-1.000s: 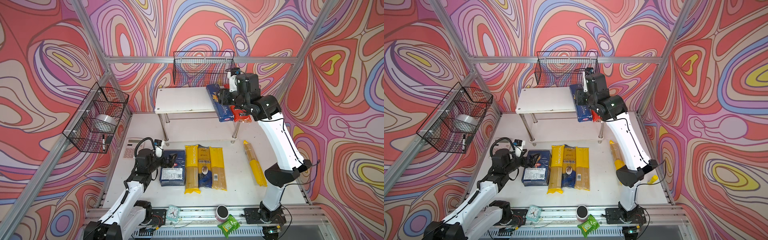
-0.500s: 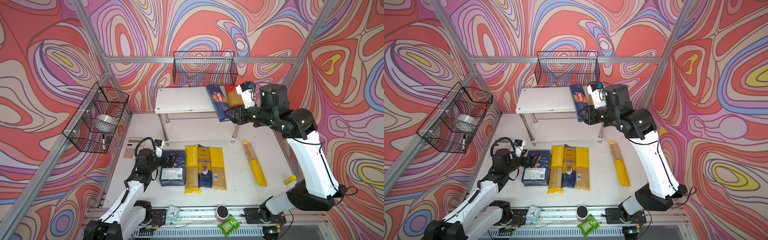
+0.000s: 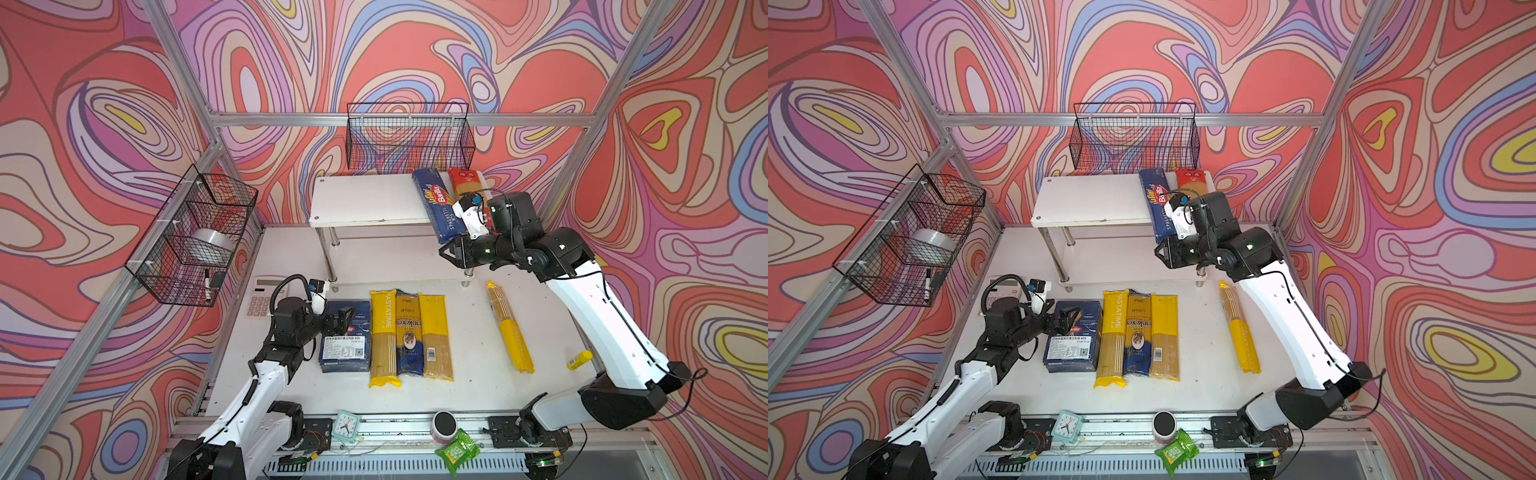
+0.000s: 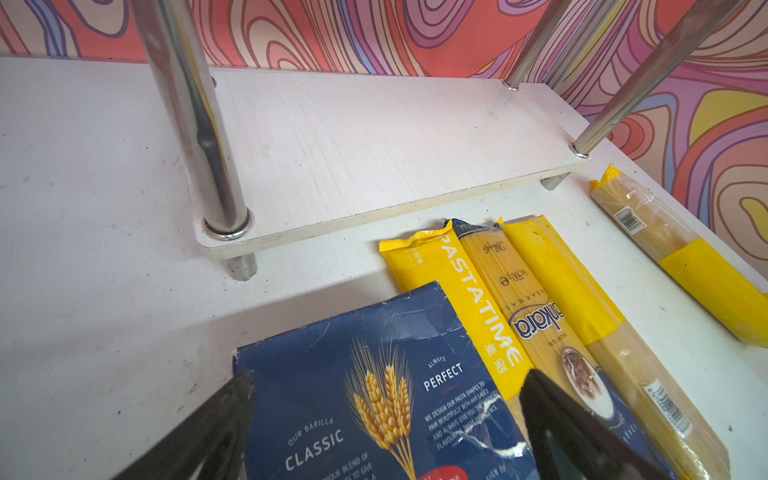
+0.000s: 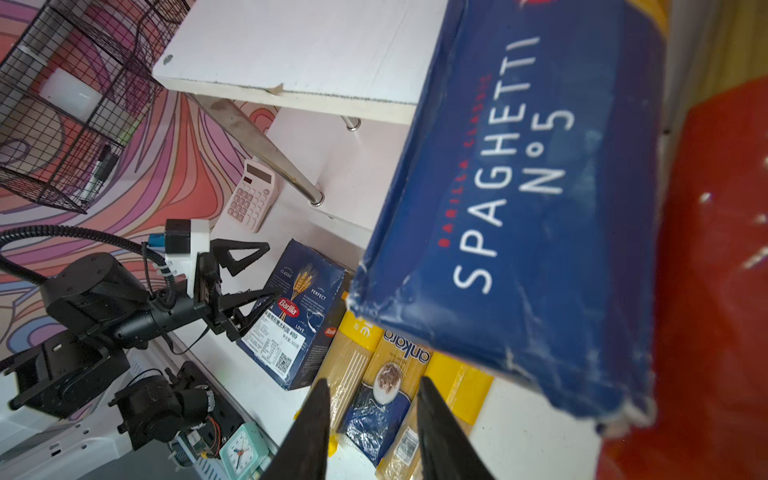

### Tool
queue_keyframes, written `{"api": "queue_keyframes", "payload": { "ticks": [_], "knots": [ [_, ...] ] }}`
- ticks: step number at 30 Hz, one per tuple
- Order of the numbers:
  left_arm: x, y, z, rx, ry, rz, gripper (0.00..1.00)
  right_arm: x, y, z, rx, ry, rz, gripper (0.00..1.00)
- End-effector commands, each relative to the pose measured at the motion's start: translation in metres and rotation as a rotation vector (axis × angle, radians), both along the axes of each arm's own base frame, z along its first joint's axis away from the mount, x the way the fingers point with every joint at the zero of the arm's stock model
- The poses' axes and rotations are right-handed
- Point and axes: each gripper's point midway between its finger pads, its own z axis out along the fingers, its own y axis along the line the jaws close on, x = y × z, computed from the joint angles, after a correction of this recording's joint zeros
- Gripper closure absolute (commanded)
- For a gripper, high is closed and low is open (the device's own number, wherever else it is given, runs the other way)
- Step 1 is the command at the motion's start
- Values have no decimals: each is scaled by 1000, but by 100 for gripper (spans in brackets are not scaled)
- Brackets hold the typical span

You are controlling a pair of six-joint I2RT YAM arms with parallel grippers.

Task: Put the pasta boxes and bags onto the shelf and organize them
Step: 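Open the right gripper and withdraw it from the shelf toward the table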

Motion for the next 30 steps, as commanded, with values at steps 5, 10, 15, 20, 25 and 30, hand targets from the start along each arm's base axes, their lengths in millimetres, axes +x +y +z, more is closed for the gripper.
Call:
{"api": "queue_keyframes", "payload": {
  "ticks": [5,10,15,20,25,30],
  "knots": [
    [1,-4,7,1,-24,-23,0,17,10,16,53,-73,3,64],
    [1,-4,7,2,-24,-22,0,27,19,12,62,-70,19,65],
    [1,-3,7,2,-25,-22,0,33,30,11,89,-63,53,65],
    [1,-4,7,1,-27,-24,0,41,34,14,93,-80,54,65],
    [1,-4,7,1,-26,-25,0,46,38,15,105,-93,54,63],
    [0,-4,7,1,-29,-24,0,46,31,17,66,-95,34,60]
  ]
}}
